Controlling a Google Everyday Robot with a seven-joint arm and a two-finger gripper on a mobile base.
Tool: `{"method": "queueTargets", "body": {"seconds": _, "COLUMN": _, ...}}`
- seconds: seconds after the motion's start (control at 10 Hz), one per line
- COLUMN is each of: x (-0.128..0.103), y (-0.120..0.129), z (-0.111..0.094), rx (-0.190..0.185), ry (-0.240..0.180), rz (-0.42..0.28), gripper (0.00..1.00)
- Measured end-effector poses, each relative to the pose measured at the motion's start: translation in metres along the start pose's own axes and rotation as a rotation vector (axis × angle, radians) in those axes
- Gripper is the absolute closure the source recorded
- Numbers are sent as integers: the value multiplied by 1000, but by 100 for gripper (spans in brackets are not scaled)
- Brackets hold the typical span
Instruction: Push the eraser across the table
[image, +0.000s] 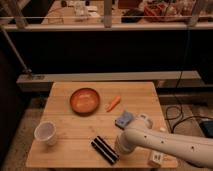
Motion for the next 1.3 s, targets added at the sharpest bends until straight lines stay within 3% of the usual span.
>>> {"method": "queueTargets", "body": {"seconds": 1.3, "x": -43, "y": -31, "z": 22, "rx": -50, "ry": 46, "rz": -110, "gripper": 92}}
